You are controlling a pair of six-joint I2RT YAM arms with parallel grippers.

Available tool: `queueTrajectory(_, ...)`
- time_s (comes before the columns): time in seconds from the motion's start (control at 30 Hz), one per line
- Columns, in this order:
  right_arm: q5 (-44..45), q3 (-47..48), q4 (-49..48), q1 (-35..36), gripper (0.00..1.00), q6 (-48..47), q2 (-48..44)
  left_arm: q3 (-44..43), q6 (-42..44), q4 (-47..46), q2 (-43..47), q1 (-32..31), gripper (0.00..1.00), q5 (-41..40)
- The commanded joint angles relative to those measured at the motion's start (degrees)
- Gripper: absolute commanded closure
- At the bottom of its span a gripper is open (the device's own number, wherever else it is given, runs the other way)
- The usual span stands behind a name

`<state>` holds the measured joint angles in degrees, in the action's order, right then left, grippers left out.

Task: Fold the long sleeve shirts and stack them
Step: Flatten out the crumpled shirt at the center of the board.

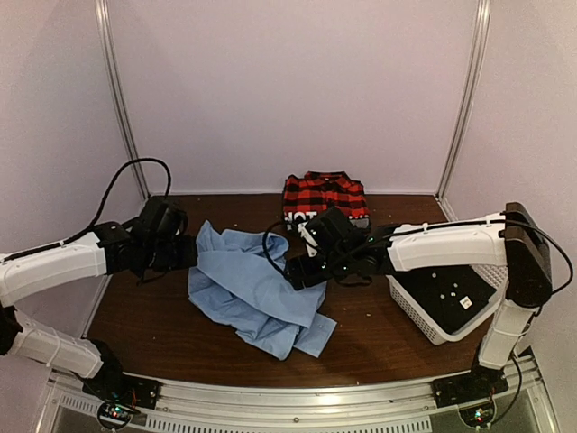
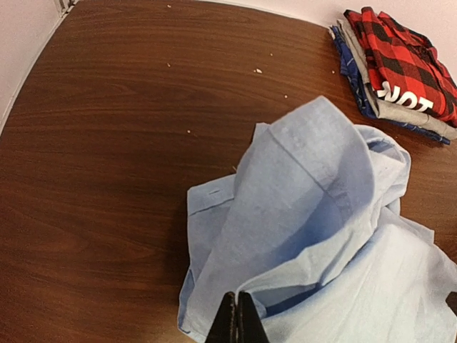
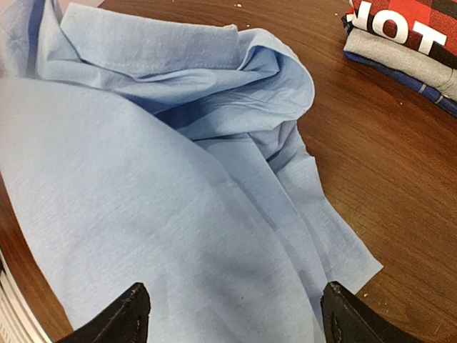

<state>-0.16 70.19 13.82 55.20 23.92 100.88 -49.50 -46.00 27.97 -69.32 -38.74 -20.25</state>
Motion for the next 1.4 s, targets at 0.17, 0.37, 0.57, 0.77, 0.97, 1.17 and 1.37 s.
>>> queueTrajectory(0.17,0.5,3.7,-6.7,-4.9,0.16,6.2,5.3,1.9,0.7,-3.8,1.2,0.6,1.0,4.1)
queueTrajectory(0.37,-4.2,9.9,-9.2,-6.5,0.17,8.2,12.7,1.9,1.4,-4.2,1.7,0.6,1.0,4.1)
queueTrajectory(0.57,-5.1,14.5,-10.6,-7.1,0.22,10.8,19.2,1.8,2.0,-4.1,2.3,0.7,1.0,3.9)
queueTrajectory(0.77,-8.9,17.7,-15.8,-8.4,0.36,15.1,23.8,1.6,2.6,-3.7,2.8,0.8,1.0,3.1)
queueTrajectory(0.97,-9.4,21.7,-14.9,-8.7,0.81,15.6,26.8,0.2,4.0,-1.6,4.1,2.1,1.0,1.5)
queueTrajectory(1.17,-3.5,23.4,-8.2,-10.0,1.0,11.0,22.9,-0.8,6.9,1.3,7.2,6.3,1.0,0.1)
queueTrajectory(1.37,7.1,25.5,1.5,-10.7,1.0,2.1,13.9,-1.5,11.4,3.2,9.8,16.2,1.0,3.4)
